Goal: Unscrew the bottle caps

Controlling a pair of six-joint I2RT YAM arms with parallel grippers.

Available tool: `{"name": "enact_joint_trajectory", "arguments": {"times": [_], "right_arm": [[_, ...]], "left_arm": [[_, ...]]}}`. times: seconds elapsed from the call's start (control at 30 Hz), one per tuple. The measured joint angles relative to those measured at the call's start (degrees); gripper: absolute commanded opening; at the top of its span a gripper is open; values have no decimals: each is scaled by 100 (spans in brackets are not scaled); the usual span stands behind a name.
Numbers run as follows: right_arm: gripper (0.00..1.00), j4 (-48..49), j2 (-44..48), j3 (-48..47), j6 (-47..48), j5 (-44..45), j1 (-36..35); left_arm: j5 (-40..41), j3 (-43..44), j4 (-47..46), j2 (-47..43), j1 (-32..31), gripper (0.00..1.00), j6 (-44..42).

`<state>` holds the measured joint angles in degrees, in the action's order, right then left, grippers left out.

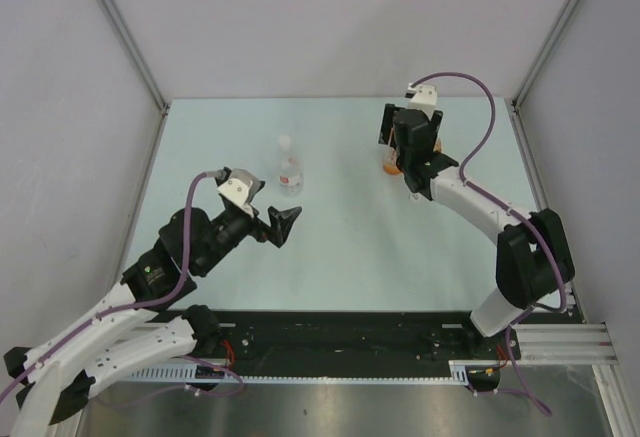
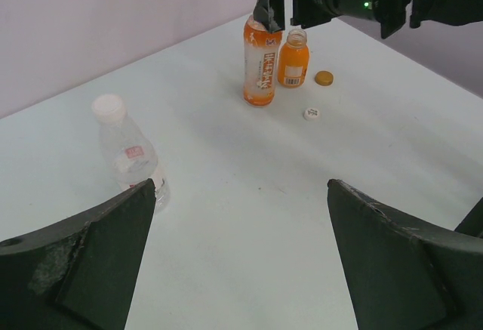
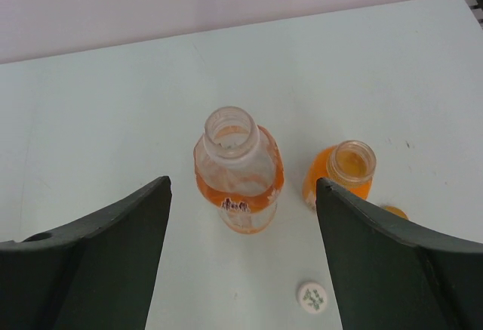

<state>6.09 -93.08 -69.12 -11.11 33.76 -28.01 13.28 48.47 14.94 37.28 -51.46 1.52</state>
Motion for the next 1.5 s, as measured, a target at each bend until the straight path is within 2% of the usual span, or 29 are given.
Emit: {"name": "enact_joint_trajectory", "arguments": {"times": [0.2,0.33,0.43,0.5,0.6,0.77,0.93,1.17,1.5], "right_arm": [[80,-931,828,48,-315,249,-444],[80,-1060,1626,302,-317,122,-1294],[80,-859,1915,354,-317,-483,-1834],[81,-520,1897,354,-323,-1005,-2039],[83,44,1626,356,-299,-1530,-2177],[89,890,748,350,-234,-2094,-2227],[92,1451,-125,310,-210,-2275,-2229],[93,2293,-584,232,-26,-2048,-2295],[90,2721,-1604,-793,243,-1681,-2315]], "left_arm": [[186,0,9,4,0,100,72],[800,2,138,11,107,100,317],[977,13,461,146,780,100,789],[817,7,654,245,1327,100,1117],[492,-109,852,337,2118,100,1665],[-17,-400,1064,240,2736,100,2428],[-343,-682,1174,-2,2765,100,2809],[-404,-767,1248,-223,2765,100,2850],[-404,-905,1268,-299,2765,100,2826]]}}
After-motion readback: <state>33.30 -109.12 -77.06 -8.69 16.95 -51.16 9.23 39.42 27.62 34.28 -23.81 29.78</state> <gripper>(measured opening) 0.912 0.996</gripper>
